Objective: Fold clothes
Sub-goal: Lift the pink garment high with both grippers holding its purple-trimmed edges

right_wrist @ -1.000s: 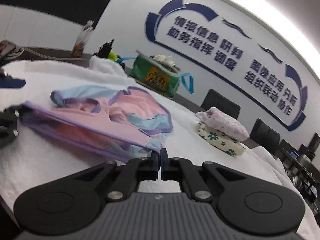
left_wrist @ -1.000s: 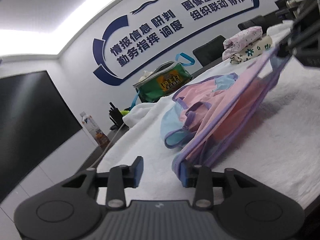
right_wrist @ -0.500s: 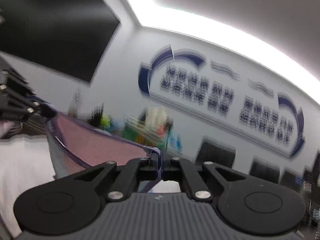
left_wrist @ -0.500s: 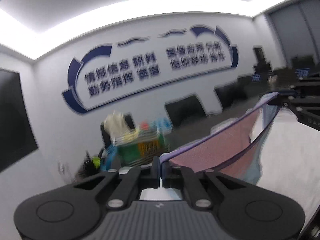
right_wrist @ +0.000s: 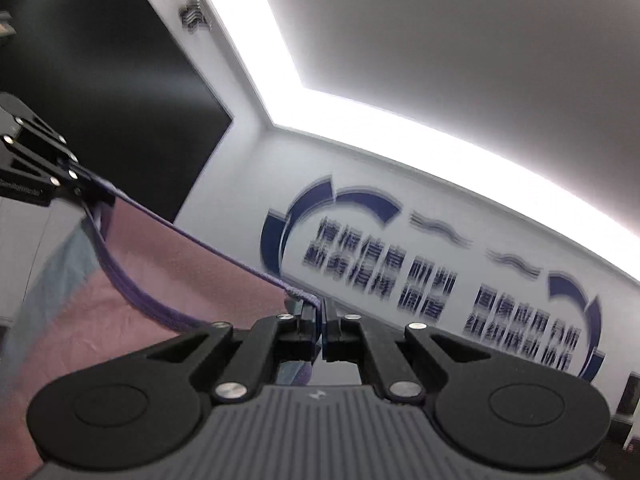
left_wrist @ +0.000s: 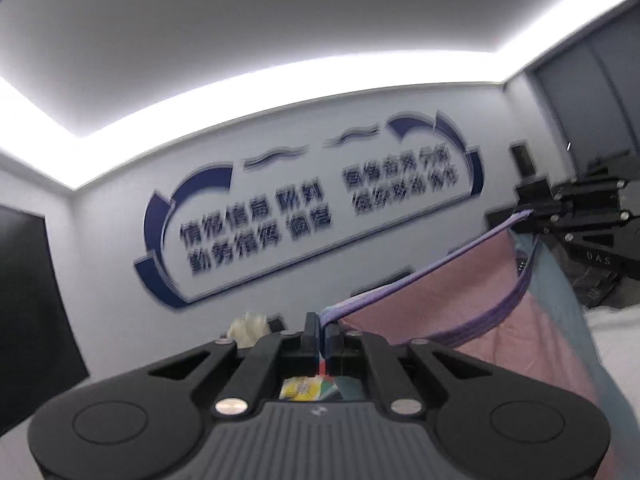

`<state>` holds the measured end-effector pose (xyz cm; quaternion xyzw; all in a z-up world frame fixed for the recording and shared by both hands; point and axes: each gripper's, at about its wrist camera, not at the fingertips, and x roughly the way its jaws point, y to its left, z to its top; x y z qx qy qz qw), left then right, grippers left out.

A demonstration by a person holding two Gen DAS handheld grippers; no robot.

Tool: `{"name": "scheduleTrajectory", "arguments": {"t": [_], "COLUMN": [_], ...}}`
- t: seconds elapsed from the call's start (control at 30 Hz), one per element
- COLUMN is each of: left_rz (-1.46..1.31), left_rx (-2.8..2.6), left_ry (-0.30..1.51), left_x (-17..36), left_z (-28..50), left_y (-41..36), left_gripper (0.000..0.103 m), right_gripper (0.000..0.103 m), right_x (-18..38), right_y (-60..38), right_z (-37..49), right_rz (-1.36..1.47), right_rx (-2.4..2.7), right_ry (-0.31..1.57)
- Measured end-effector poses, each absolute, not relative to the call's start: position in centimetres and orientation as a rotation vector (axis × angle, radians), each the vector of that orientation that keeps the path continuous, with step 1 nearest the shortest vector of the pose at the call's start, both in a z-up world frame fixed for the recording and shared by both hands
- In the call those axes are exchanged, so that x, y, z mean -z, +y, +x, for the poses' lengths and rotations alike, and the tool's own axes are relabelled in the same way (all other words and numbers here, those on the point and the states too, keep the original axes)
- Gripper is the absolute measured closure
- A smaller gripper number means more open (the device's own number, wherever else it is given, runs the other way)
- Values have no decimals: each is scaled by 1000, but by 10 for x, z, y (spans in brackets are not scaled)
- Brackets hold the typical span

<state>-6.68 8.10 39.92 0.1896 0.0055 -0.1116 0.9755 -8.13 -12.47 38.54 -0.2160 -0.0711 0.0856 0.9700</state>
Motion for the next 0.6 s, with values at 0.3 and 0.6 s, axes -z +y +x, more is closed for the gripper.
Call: {"name": "scheduleTrajectory", "arguments": {"t": [0.3,0.6], "left_rz": [505,537], "left_rx": [49,121], "left_ry": [-38,-178], "left_x": [-401,-386], "left_z": [6,-109], "left_y": [68,57], "left_gripper": [101,100], "right_gripper": [102,101], "right_x": [-357,-362], "right_y": [-81,-117], "right_z": [52,-69], "right_rz": [-432,-418], "right_rx": [-104,-155], "right_ry": [-45,-273]}}
